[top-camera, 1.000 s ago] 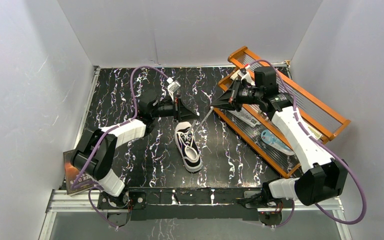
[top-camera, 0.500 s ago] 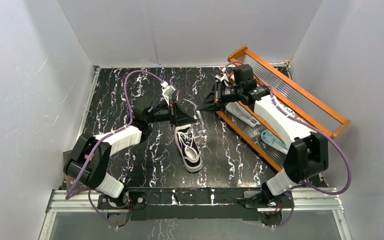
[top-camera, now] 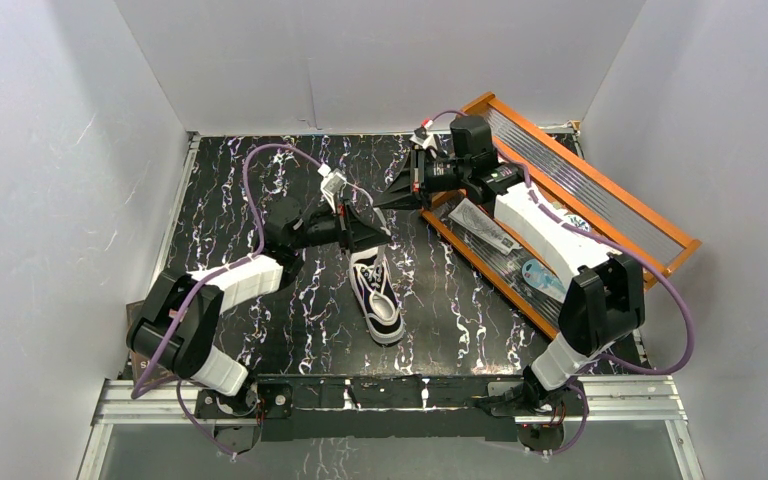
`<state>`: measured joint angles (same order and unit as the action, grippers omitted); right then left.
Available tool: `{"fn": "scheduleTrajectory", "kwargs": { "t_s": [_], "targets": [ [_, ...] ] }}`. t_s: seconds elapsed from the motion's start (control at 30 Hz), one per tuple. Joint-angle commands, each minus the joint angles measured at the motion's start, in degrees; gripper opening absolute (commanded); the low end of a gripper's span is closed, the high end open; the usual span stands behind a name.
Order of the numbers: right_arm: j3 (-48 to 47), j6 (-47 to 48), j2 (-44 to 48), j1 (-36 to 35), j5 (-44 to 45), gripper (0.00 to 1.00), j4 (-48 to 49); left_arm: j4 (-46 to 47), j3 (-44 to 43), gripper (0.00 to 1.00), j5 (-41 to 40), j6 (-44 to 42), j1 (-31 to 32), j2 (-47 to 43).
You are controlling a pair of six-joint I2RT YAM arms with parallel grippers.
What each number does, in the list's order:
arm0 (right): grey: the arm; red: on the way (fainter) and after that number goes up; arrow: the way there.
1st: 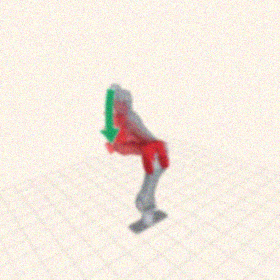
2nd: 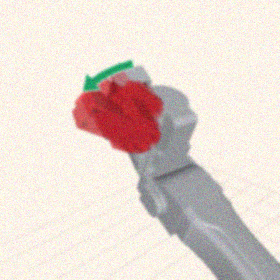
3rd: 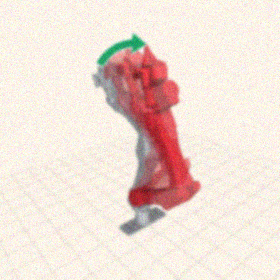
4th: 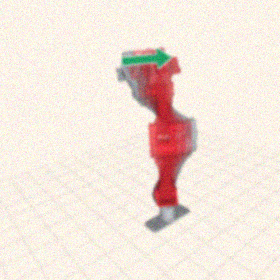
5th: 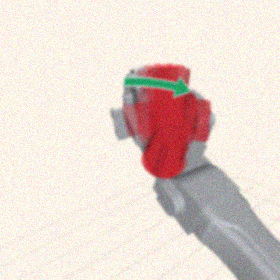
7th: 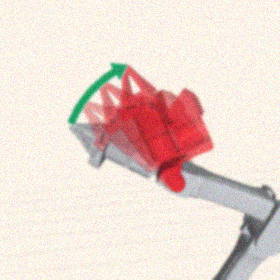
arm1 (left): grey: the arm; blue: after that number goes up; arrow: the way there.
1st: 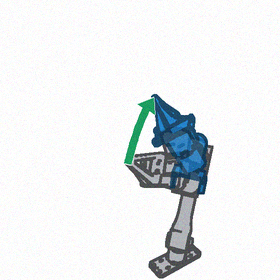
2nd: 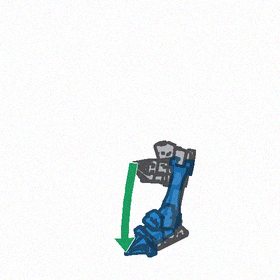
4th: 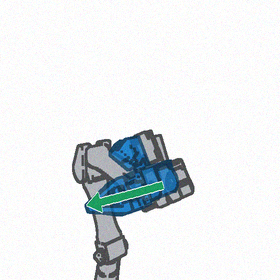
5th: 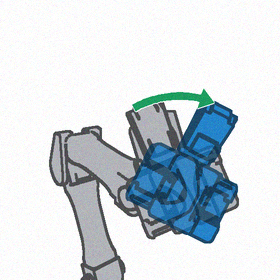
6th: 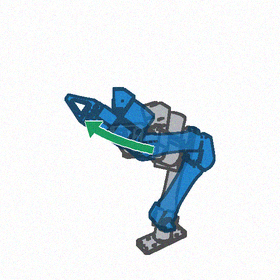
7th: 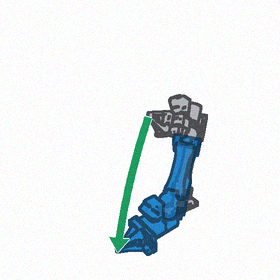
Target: Tie the shoes
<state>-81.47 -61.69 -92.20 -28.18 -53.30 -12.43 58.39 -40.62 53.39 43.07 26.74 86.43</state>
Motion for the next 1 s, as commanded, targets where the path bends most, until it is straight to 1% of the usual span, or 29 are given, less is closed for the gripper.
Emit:
{"fn": "scheduleTrajectory", "kwargs": {
  "t_s": [0.0,0.07,0.17,0.23,0.33,0.47,0.63,0.87,0.97],
  "targets": [
    [-3.5,-0.9,2.5,0.5,0.7,0.00,0.2,4.1,2.3,0.00,-3.2,-2.1,-0.3,-4.9],
    [-2.5,-0.9,3.7,0.6,0.8,0.00,-0.2,4.0,3.7,0.00,-5.1,-2.9,-0.3,-6.6],
    [-4.5,5.1,4.9,2.1,4.4,0.00,-7.1,1.9,5.2,0.00,-7.4,-4.8,-0.4,-9.2],
    [-5.0,6.9,4.4,3.2,4.0,0.00,-8.7,0.5,6.3,0.00,-9.0,-5.7,-0.4,-11.2],
    [-3.1,4.9,3.8,2.9,-0.2,0.00,-4.0,-0.3,7.0,0.00,-10.1,-6.6,-0.5,-12.2],
    [-1.9,1.4,2.6,2.2,-4.4,0.00,1.1,-0.6,6.3,0.00,-10.5,-7.4,-0.5,-11.0],
    [-1.3,-1.7,1.8,1.8,-5.2,0.00,4.3,0.0,4.4,0.01,-8.5,-7.6,-0.5,-8.1],
    [0.6,-3.1,1.7,1.4,-5.1,0.00,5.2,1.6,3.7,0.11,-7.6,-6.6,-0.4,-6.4],
    [0.5,-3.1,1.6,1.4,-4.4,0.00,4.9,2.5,4.2,0.13,-7.2,-5.8,-0.5,-6.2]
  ]
}}
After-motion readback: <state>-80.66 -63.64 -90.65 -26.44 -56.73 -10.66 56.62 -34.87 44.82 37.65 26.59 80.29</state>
